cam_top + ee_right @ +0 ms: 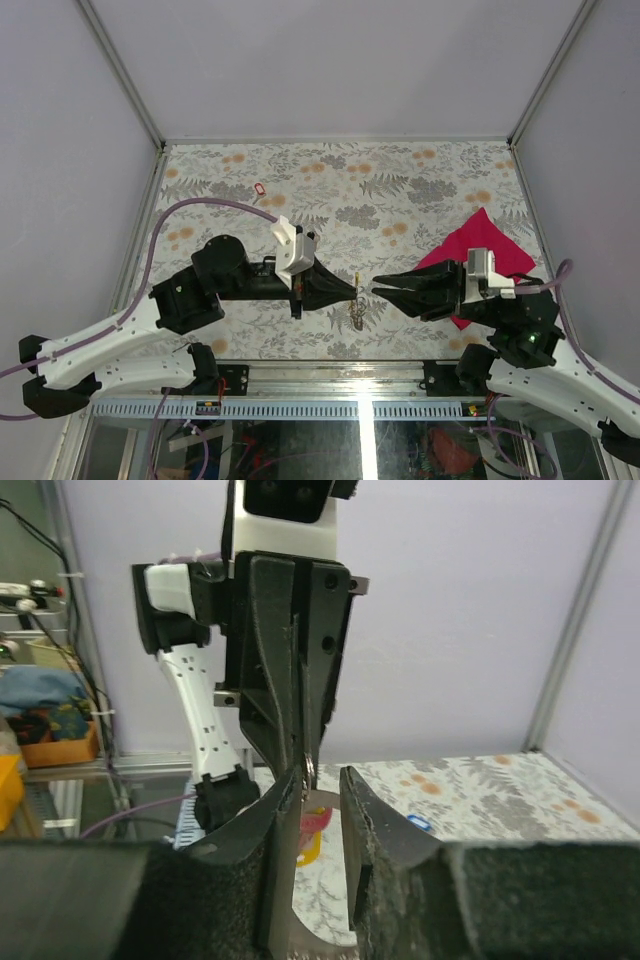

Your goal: Put the keys on the keyring

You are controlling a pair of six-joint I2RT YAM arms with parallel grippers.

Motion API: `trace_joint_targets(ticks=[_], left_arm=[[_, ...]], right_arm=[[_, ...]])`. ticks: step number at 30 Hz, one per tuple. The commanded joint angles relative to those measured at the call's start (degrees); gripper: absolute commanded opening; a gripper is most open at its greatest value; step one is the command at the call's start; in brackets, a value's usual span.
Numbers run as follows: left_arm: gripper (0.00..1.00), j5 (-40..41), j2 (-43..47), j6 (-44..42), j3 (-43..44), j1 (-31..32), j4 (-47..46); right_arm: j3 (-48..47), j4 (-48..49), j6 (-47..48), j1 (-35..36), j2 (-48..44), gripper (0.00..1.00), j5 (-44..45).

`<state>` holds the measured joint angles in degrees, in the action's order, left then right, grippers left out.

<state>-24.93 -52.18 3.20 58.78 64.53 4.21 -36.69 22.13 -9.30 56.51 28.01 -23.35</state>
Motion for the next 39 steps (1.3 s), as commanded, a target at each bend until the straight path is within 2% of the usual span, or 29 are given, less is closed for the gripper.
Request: trace_joint_targets(ticks=[1, 5, 11, 17, 22, 32, 39], left_arm=[[0.00, 4.11, -0.50, -3.57, 6.26, 0.26, 11.70], [0.00, 6.75, -3.89, -5.55, 11.19, 0.35, 22.82], [0.00, 10.58, -11.07, -8.04, 19.85, 1.29, 36.98], [0.00, 16.63, -17.24, -10.52, 28.63, 3.85, 48.04], [0.00, 24.17, -22.60, -10.63, 35.59, 7.80, 57.15], [0.00, 26.04, -24.60, -10.75, 38.35, 10.89, 59.96], [0.00, 25.84, -24.48, -10.87, 37.89, 11.18, 59.72]], right_arm=[[-6.00, -12.74, 6.73, -0.02, -2.11, 0.29, 4.91], [-8.46, -22.42, 9.55, -0.09, -2.62, 0.31, 7.67], [-7.61, -28.44, 12.94, -0.08, -4.39, 0.35, 8.75], [-4.37, -26.73, 12.76, -0.05, -5.66, 0.35, 7.00], [-3.28, -24.51, 12.72, -0.02, -2.91, 0.35, 3.17], [-3.17, -16.65, 12.39, -0.04, 4.64, 0.35, -6.17], [-2.54, -13.59, 11.79, -0.04, 7.70, 0.35, -8.80]])
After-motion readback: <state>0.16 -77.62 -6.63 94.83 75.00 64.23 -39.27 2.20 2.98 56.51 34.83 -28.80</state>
